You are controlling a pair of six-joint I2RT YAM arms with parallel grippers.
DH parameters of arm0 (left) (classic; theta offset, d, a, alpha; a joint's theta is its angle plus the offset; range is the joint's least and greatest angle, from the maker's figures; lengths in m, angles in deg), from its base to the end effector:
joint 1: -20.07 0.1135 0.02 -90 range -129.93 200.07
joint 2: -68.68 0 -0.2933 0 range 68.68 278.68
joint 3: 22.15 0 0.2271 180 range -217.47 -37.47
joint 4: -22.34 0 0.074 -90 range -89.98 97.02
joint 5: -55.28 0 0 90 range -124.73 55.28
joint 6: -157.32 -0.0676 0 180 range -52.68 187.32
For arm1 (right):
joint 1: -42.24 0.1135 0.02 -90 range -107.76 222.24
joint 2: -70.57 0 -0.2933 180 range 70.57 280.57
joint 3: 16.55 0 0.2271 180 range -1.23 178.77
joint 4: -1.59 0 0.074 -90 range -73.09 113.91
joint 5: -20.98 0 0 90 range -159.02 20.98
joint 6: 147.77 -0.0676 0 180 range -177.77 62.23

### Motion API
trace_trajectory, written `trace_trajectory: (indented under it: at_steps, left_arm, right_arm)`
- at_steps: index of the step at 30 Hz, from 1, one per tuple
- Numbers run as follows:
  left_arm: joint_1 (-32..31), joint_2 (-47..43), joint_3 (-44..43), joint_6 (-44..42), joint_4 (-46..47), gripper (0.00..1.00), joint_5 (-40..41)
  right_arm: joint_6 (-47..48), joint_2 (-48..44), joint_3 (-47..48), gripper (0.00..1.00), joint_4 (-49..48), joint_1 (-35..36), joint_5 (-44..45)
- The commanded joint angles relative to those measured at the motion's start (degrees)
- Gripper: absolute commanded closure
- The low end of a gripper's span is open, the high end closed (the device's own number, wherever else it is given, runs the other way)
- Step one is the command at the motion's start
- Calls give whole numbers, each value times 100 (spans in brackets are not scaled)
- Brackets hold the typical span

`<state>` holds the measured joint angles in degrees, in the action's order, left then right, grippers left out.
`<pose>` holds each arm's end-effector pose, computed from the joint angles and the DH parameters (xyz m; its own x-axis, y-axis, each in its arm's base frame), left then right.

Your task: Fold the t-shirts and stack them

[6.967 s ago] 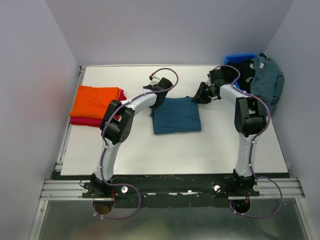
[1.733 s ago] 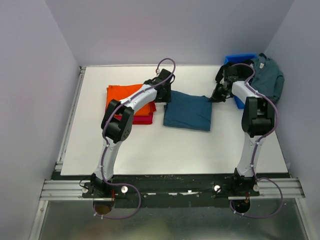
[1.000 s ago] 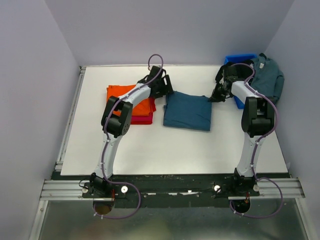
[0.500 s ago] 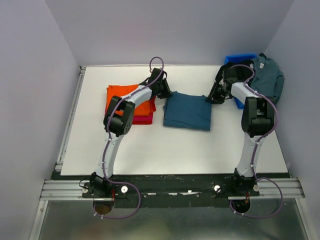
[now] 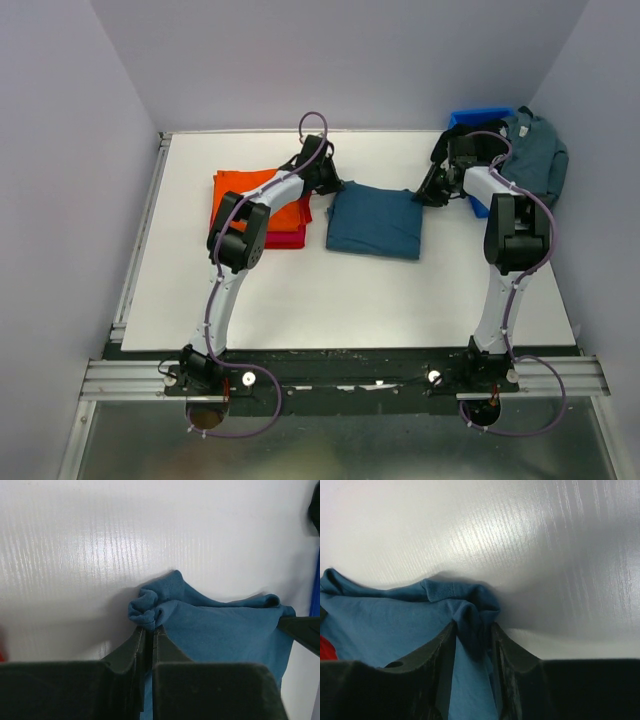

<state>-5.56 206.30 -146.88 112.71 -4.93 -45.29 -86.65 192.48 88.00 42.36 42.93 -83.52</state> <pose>0.5044 -0.2557 0.1700 -0.8010 -0.3919 -0.4525 -0.0266 0.7784 -0.6272 0.4652 0.0225 0.1763 -0.8131 0.4578 -0.3596 0.2842 0.8512 0.4412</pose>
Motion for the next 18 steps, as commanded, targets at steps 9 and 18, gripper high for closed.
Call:
trace_trajectory:
  at_steps: [9,18]
  left_arm:
    - [-39,-490,621,-196,579,100,204]
    - [-118,-1860,1561,-548,588,100,573]
  right_arm:
    - [-21,-596,-528,99,-979,45,-282]
    - [102,-2178,-1320,99,-1183,81,-193]
